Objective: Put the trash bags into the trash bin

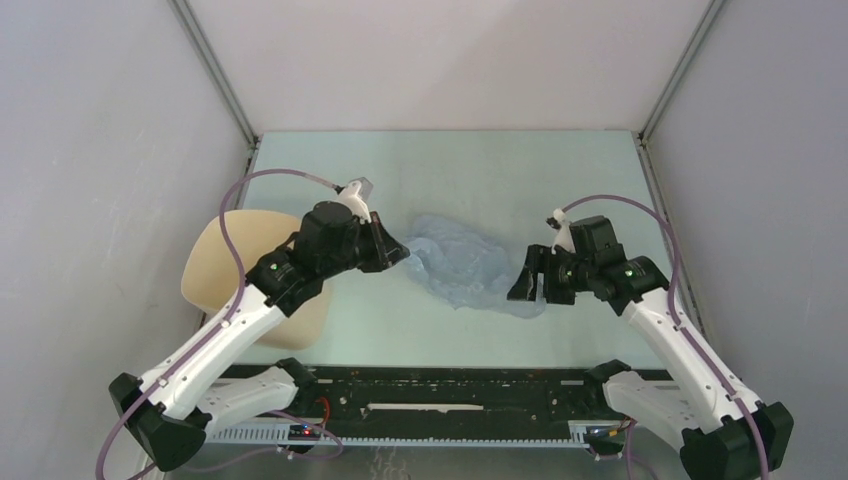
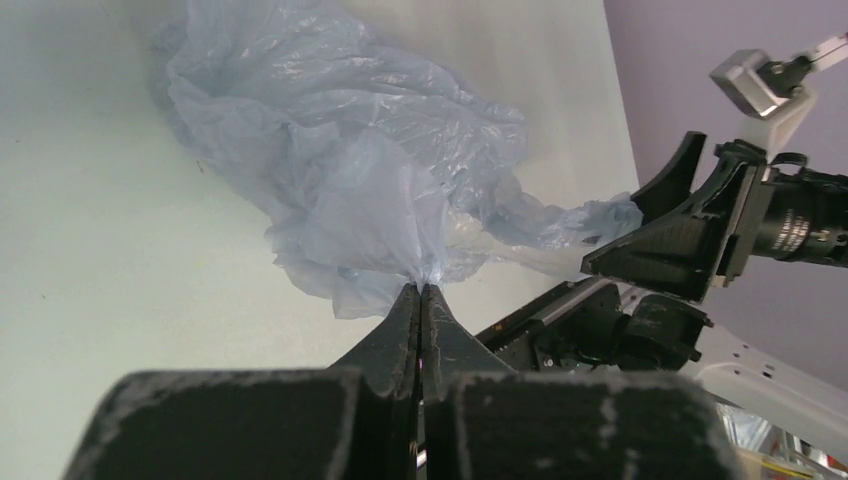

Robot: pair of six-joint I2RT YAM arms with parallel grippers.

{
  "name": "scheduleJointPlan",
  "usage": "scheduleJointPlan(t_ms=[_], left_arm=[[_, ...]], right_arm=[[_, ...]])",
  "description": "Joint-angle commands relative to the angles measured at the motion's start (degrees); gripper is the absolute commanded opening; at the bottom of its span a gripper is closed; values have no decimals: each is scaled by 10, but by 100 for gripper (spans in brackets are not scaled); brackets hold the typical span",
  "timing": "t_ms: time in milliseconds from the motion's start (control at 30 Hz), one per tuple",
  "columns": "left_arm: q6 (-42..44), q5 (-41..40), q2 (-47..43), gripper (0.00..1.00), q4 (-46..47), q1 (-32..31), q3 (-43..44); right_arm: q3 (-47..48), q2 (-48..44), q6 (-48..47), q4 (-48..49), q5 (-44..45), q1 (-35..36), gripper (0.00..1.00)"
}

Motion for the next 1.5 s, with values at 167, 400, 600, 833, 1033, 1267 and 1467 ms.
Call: scheduleJointPlan(t_ms=[167, 400, 600, 833, 1033, 1267, 1467], left_arm=[[-16, 42, -15, 0, 11, 3, 21], [-8, 31, 4, 0, -1, 8, 59], [4, 38, 15, 0, -10, 16, 74], [20, 42, 9, 0, -21, 29, 71], [33, 47, 5, 0, -32, 48, 73], [39, 59, -3, 0, -50, 90, 73], [49, 76, -3, 0, -47, 103, 70]], right_arm=[[2, 5, 3, -5, 32, 54, 91], [18, 59, 25, -60, 170, 117, 92], [35, 61, 9, -63, 184, 144, 88], [55, 92, 14, -90, 305, 174, 91], [79, 121, -4, -98, 281, 174, 100], [106, 107, -10, -117, 304, 180, 96], [149, 146, -60, -146, 342, 224, 97]])
